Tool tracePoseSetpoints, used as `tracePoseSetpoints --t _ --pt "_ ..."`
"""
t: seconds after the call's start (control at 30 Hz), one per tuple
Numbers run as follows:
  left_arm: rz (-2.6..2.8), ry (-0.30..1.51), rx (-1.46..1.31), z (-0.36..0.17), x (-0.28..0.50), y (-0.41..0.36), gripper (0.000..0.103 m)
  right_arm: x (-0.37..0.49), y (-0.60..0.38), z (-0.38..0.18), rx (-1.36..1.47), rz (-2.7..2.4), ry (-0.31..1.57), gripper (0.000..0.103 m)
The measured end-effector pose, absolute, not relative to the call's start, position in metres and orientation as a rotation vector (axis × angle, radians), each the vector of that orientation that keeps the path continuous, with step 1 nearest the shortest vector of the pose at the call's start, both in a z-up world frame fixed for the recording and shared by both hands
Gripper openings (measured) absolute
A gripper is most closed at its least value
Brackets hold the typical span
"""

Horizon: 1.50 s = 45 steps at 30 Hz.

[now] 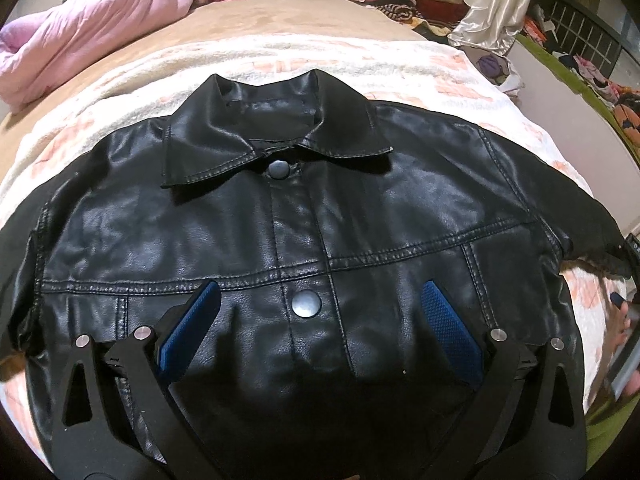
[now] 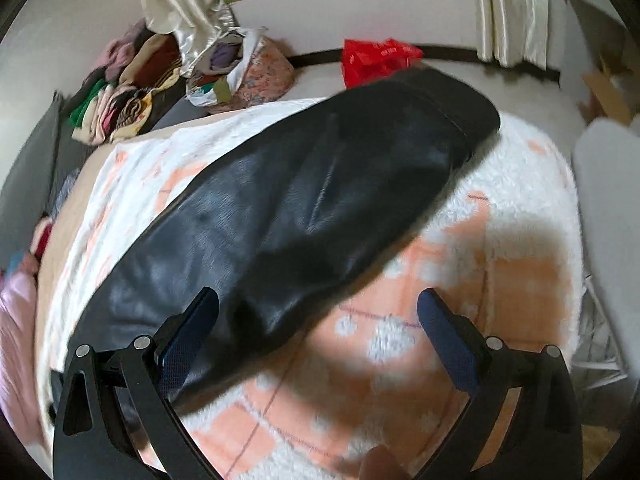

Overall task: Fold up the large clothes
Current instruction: 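Grasp the jacket sleeve with the right tool and fold it across the jacket body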

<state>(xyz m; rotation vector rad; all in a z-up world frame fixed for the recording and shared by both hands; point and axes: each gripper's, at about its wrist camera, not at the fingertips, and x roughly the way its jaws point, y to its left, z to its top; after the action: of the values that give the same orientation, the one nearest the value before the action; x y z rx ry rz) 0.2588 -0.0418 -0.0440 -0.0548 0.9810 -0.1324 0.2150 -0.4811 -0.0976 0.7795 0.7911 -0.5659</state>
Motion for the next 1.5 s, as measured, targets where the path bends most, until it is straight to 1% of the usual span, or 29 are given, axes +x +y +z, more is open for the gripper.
tracePoseSetpoints --t 0.23,0.27,0.33,0.37,0.4,0.43,0.47,0.5,0.63,0.77,0.9,1.07,1.33,1.5 --pt "-0.148 0.979 -0.054 -0.043 0.258 -0.042 0.094 0.230 -0.518 -0.100 0.975 -0.546 0.702 0.099" --pt "-0.157 0.977 -0.056 -0.042 0.258 -0.044 0.094 0.232 -0.525 -0.102 0.998 -0.541 0.691 0.098" --pt "-0.167 0.972 -0.058 -0.040 0.256 -0.044 0.094 0.234 -0.536 -0.103 1.036 -0.541 0.666 0.091" --pt "-0.170 0.971 -0.058 -0.038 0.255 -0.045 0.094 0.235 -0.540 -0.103 1.048 -0.532 0.651 0.079" --pt "-0.175 0.969 -0.060 -0.037 0.255 -0.045 0.094 0.236 -0.544 -0.103 1.052 -0.528 0.643 0.061" --pt "-0.179 0.967 -0.062 -0.036 0.255 -0.045 0.094 0.238 -0.547 -0.102 1.060 -0.518 0.633 0.052" --pt "-0.182 0.964 -0.063 -0.035 0.254 -0.045 0.094 0.239 -0.551 -0.103 1.076 -0.497 0.622 0.037" --pt "-0.185 0.963 -0.065 -0.034 0.253 -0.045 0.094 0.239 -0.555 -0.105 1.097 -0.478 0.610 0.026" --pt "-0.188 0.944 -0.069 -0.026 0.251 -0.043 0.094 0.234 -0.556 -0.098 1.120 -0.417 0.541 0.015" --pt "-0.185 0.925 -0.079 -0.018 0.249 -0.039 0.094 0.233 -0.546 -0.075 1.064 -0.334 0.455 0.012" --pt "-0.155 0.886 -0.060 -0.008 0.245 -0.037 0.094 0.228 -0.528 -0.050 0.974 -0.238 0.379 0.011" --pt "-0.136 0.850 -0.040 0.003 0.243 -0.036 0.094 0.232 -0.490 -0.016 0.815 -0.100 0.328 0.011" --pt "-0.124 0.839 -0.039 0.006 0.243 -0.032 0.094 0.237 -0.387 0.022 0.457 0.145 0.314 0.011" --pt "-0.117 0.839 -0.042 0.007 0.244 -0.027 0.094 0.237 -0.331 0.026 0.350 0.306 0.354 0.010"
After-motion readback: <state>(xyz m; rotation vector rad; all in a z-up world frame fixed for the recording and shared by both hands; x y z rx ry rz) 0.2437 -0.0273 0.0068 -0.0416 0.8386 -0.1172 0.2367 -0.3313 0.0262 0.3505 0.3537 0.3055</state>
